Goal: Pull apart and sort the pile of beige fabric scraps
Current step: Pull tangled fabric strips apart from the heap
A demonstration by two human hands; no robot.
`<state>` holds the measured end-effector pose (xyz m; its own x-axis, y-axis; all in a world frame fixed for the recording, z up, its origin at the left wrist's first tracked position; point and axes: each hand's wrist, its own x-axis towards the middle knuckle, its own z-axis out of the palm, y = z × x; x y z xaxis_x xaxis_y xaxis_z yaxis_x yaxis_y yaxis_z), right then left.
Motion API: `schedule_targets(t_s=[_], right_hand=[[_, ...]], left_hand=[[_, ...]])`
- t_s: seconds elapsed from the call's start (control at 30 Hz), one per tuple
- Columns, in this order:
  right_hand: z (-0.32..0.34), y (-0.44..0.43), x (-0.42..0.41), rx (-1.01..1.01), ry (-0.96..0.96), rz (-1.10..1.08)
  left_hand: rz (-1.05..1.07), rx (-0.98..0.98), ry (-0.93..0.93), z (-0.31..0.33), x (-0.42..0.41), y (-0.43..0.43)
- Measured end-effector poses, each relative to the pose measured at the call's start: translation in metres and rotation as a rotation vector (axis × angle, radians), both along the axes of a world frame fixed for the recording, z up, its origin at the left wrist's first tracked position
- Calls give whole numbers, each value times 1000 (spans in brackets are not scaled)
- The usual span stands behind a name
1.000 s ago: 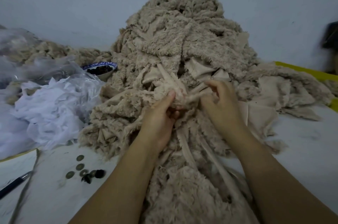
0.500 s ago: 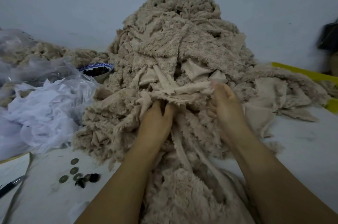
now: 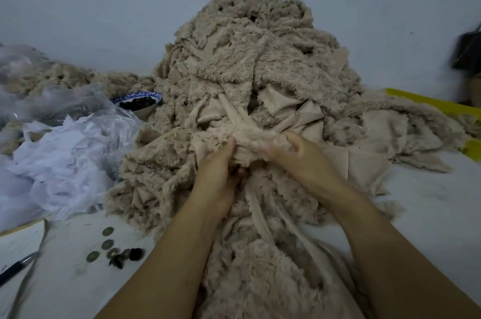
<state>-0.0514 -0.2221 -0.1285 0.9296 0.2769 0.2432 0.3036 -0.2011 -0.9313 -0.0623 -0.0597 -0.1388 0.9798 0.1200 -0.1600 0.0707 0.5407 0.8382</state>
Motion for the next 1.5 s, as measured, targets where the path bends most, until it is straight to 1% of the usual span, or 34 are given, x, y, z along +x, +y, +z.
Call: schedule_targets(t_s=[0.03,0.07,0.1,0.13,0.2,0.23,0.27,0.3,0.33,0.37,0.4,0.47,0.5,0.57,0.63,0.7,0.73,0.83,0.87,0.93,1.0,1.03,1.1,1.17,1.2,1.27,1.3,1.37,1.4,1.43,1.47,1.5], right_hand=[[0,-2,2,-113,-27,-65],[-2,-3,7,-166,-22,-153],[-2,-5,10,-145,16,-241],[-3,-7,13,-45,75,-298],[-4,-8,15,233,189,-311],[-4,-6,14,291,216,-311],[-6,-5,14,251,201,-326],[-8,-4,12,147,139,-355],[-11,-2,11,36,50,-374],[-12,0,10,-41,-46,-388],[-12,2,9,-72,-133,-388],[-10,4,8,-77,-228,-322],[-10,6,6,-90,-233,-264],[-11,11,5,-148,-147,-160],[-15,15,6,-147,-64,-109],[-18,16,8,17,19,-115],[-18,15,10,103,49,-138],[-16,13,14,271,114,-294],[-16,11,16,351,159,-346],[-11,10,17,480,284,-381],[-7,9,17,523,345,-382],[-6,9,17,498,341,-389],[-6,10,14,371,292,-386],[-7,13,9,258,230,-331],[-7,14,7,244,210,-282],[-7,16,4,211,145,-167],[-6,16,3,152,104,-115],[-6,16,2,-34,6,-43],[-7,15,5,-93,-13,-61],[-8,13,9,-105,-19,-116],[-9,9,12,-70,-7,-193],[-9,4,16,6,24,-273]], left_hand=[[42,-19,16,0,1,1],[76,-26,26,1,1,0],[97,-29,30,1,1,-1],[102,-40,30,0,1,-2],[80,-114,22,0,0,-5],[56,-189,16,1,-1,-5],[26,-281,5,3,-3,-4],[-6,-348,-11,5,-4,-2],[-35,-364,-32,6,-4,-1],[-59,-304,-53,5,-4,0],[-78,-182,-75,4,-5,-2],[-111,111,-138,-2,-6,-9],[-154,223,-177,-5,-8,-13],[-231,338,-213,-10,-10,-18],[-250,355,-219,-10,-12,-20],[-250,326,-224,-12,-13,-21],[-245,312,-225,-11,-14,-23],[-254,285,-182,-11,-13,-22],[-297,286,-183,-11,-14,-21],[-407,330,-177,-11,-15,-19],[-448,351,-152,-9,-16,-17],[-437,343,-135,-7,-15,-17],[-381,285,-95,-2,-15,-17],[-272,160,-30,0,-11,-15],[-220,86,-3,0,-8,-13],[-188,-51,7,1,-5,-8],[-185,-104,4,3,-4,-5],[-160,-195,11,5,-1,1],[-147,-251,15,7,0,4],[-137,-319,11,8,0,8],[-125,-394,1,9,1,12],[-101,-476,-17,9,3,17]])
